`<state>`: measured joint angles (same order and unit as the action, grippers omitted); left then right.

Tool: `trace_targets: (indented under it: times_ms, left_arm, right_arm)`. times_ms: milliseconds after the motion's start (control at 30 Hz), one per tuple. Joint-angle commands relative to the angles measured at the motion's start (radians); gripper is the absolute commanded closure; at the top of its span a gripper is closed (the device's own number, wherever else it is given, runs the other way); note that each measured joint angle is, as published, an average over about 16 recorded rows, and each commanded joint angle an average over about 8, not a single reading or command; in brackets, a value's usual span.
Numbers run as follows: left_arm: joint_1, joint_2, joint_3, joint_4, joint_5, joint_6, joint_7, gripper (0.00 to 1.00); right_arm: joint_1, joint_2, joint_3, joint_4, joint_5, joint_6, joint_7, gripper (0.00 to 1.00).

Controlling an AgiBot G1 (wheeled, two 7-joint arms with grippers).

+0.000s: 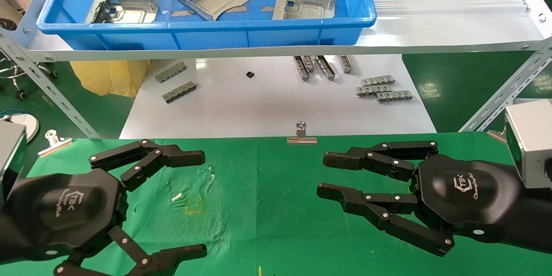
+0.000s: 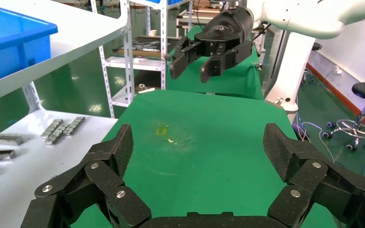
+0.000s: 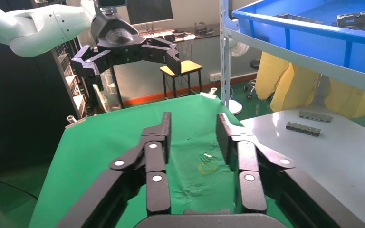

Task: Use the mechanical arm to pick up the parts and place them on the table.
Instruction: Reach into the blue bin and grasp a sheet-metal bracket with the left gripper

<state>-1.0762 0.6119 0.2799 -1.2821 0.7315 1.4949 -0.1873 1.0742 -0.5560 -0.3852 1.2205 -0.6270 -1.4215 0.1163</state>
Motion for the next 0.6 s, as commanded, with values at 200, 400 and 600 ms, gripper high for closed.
trace_targets:
  times_ms: [200, 400, 600]
  left_arm:
    - [-0.001, 0.000, 0.000, 0.000, 0.000, 0.000, 0.000, 0.00]
    - [-0.057, 0.023, 0.007, 0.019, 0.025, -0.013, -0.003, 0.00]
    - [-0.230, 0.096, 0.040, 0.128, 0.100, -0.009, 0.000, 0.00]
  right_arm:
    - [0.000, 0.000, 0.000, 0.000, 0.000, 0.000, 0.000, 1.00]
    - [0.000, 0.000, 0.000, 0.000, 0.000, 0.000, 0.000, 1.00]
    - [0.000, 0.000, 0.000, 0.000, 0.000, 0.000, 0.000, 1.00]
